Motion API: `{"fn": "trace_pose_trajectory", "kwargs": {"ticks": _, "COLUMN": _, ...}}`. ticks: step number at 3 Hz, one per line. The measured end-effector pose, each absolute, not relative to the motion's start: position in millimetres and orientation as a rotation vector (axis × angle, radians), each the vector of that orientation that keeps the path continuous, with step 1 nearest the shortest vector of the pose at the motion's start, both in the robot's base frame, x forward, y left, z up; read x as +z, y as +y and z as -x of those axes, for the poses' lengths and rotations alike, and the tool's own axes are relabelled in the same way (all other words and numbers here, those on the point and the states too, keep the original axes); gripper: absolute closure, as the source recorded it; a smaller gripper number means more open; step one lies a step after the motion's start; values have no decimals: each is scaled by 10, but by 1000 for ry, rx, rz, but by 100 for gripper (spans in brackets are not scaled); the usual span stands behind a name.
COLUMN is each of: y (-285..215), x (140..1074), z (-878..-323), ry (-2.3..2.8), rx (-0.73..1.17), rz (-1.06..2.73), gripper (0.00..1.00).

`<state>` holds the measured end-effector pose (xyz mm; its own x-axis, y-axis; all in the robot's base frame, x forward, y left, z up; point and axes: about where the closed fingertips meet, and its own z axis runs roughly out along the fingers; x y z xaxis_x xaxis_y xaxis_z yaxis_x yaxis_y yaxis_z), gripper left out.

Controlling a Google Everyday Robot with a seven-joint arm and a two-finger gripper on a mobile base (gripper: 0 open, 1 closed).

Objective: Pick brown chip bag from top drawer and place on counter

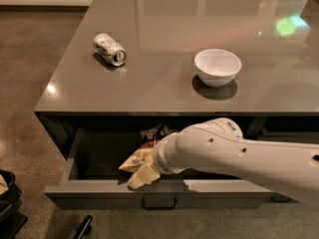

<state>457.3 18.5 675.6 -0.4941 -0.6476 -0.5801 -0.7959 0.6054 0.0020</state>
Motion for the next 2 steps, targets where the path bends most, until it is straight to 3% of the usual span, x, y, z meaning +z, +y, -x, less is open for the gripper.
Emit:
{"fn": "trace_pose_trajectory", "kwargs": {"ticks": 1, "y": 185, "x": 6763, "z": -4580, "ry": 2299, "rx": 362, "rz": 1134, "gripper": 16}}
{"fn": "trace_pose_trajectory", "kwargs": {"ticks": 2, "y": 185, "x": 6763, "z": -4580, "ry": 2299, "rx": 362, "rz": 1134, "gripper": 39}}
